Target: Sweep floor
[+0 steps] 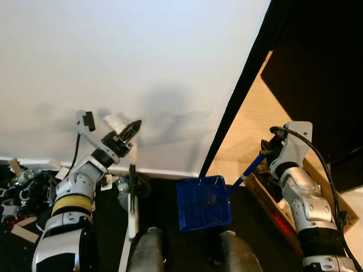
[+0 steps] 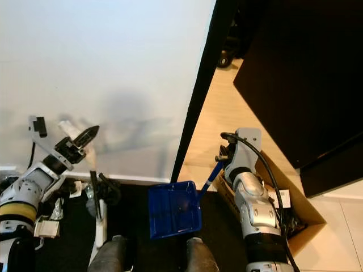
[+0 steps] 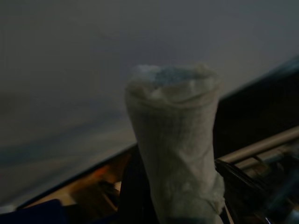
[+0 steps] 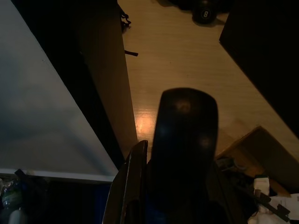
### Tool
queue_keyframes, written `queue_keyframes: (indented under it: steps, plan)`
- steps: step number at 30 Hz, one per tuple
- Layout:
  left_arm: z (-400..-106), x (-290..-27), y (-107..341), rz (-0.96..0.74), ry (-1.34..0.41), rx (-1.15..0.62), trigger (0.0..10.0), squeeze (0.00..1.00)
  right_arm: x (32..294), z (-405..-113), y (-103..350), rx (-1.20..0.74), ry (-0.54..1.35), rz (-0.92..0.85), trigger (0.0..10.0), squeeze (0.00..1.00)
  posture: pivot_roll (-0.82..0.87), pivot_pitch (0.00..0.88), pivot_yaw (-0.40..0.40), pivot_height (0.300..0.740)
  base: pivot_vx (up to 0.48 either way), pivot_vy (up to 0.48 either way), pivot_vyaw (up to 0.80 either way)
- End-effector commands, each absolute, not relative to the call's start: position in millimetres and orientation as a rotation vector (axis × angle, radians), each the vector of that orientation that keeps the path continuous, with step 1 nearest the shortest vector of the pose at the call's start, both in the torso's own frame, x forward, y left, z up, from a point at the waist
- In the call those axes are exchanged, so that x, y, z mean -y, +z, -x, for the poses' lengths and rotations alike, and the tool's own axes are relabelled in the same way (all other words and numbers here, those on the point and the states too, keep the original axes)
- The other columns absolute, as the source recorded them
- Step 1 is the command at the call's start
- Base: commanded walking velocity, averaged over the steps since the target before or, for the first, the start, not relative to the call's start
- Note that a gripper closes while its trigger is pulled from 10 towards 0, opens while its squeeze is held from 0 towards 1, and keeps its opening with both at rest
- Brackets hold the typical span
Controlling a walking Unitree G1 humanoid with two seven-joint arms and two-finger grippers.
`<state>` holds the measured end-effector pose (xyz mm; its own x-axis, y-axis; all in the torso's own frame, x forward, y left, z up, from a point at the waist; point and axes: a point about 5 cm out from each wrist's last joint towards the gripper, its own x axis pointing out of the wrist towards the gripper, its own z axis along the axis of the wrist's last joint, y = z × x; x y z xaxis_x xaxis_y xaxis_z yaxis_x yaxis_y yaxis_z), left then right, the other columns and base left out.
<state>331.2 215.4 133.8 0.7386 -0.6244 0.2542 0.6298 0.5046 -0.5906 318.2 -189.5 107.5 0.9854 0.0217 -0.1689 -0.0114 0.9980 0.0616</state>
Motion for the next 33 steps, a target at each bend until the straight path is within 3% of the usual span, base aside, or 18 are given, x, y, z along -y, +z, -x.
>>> queue_keyframes:
  steps: [1,4,8,15,23,32,33]
  plan:
    - [-324,-188,148,0.797,-0.971,0.089,10.0,0.00,193,-316,108,-0.160,0.002,-0.080,10.0,0.00,-0.01,0.234,-0.061,0.740,0.000,0.000,0.00]
    - [-314,-182,156,0.769,-1.048,0.078,10.0,0.00,190,-316,106,-0.162,0.005,-0.086,10.0,0.00,0.00,0.232,-0.059,0.740,0.000,0.000,0.00]
    - [-302,-202,173,0.598,-1.053,0.087,10.0,0.00,188,-317,105,-0.164,0.009,-0.091,10.0,0.00,0.01,0.228,-0.055,0.740,0.000,0.000,0.00]
    - [-285,-268,190,0.246,-0.865,0.041,10.0,0.00,189,-316,103,-0.167,0.007,-0.093,10.0,0.00,0.03,0.223,-0.049,0.740,0.000,0.000,0.00]
    - [-267,-309,208,0.145,-0.725,0.014,10.0,0.00,187,-316,101,-0.173,0.016,-0.093,10.0,0.00,0.03,0.224,-0.052,0.740,0.000,0.000,0.00]
    - [-263,-342,174,0.051,-0.591,-0.142,10.0,0.00,188,-316,101,-0.178,0.018,-0.087,10.0,0.00,0.03,0.234,-0.060,0.740,0.000,0.000,0.00]
    - [-268,-347,157,-0.008,-0.497,-0.157,10.0,0.00,189,-316,101,-0.179,0.017,-0.086,10.0,0.00,0.02,0.236,-0.064,0.740,0.000,0.000,0.00]
